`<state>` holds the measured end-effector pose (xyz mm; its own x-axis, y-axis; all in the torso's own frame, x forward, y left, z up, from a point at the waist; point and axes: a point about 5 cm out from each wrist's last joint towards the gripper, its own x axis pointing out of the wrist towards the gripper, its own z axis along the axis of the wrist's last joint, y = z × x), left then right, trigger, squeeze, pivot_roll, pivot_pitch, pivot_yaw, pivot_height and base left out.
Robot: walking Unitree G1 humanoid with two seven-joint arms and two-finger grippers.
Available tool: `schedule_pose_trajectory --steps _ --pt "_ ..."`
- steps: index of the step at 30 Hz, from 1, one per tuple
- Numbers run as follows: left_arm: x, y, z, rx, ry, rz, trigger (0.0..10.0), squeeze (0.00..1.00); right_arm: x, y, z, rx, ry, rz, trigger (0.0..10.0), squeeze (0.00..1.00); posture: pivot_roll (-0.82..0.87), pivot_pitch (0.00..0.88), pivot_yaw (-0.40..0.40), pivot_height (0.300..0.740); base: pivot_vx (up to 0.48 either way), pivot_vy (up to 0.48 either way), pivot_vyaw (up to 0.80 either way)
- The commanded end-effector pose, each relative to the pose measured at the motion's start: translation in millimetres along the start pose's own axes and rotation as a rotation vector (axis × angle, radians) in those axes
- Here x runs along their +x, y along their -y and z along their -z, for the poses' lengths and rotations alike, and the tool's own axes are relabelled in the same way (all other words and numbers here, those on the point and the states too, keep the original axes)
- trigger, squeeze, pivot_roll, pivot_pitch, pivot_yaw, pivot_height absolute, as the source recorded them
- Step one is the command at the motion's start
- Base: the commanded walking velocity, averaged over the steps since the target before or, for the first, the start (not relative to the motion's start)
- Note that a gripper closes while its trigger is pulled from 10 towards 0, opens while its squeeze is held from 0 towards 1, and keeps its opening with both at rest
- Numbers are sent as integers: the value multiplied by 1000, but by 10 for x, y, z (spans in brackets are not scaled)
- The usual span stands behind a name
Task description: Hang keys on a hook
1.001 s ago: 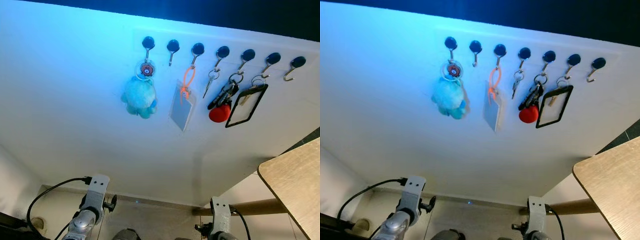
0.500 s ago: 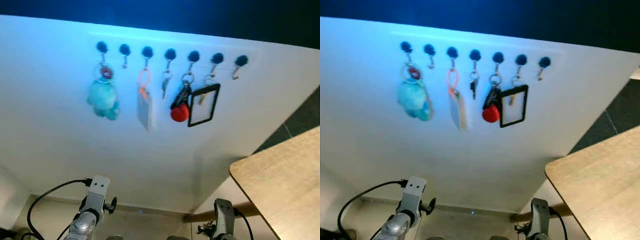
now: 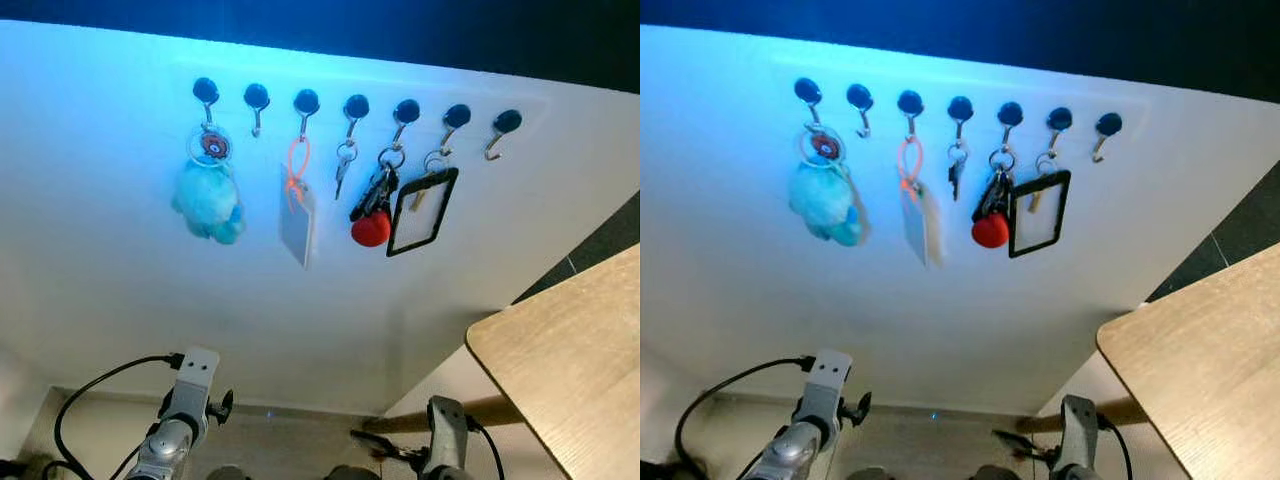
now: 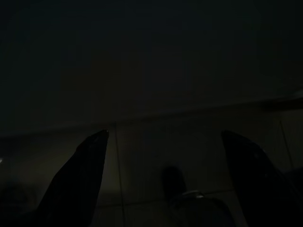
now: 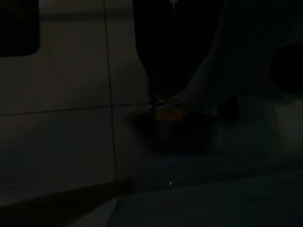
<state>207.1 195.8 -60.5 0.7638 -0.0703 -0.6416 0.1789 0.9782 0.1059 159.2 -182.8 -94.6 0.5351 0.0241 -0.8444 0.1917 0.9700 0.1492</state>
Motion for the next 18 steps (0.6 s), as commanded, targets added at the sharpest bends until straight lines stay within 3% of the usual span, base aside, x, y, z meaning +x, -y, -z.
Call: schedule_pose_trajectory --steps 1,18 --pt "-22 6 75 -8 -31 0 10000 0 -13 37 51 16 -14 16 10000 0 75 52 -76 740 -311 0 0" --pt "-15 -1 63 -5 -33 3 10000 0 -10 36 42 24 -15 19 10000 0 74 49 -73 740 -300 0 0"
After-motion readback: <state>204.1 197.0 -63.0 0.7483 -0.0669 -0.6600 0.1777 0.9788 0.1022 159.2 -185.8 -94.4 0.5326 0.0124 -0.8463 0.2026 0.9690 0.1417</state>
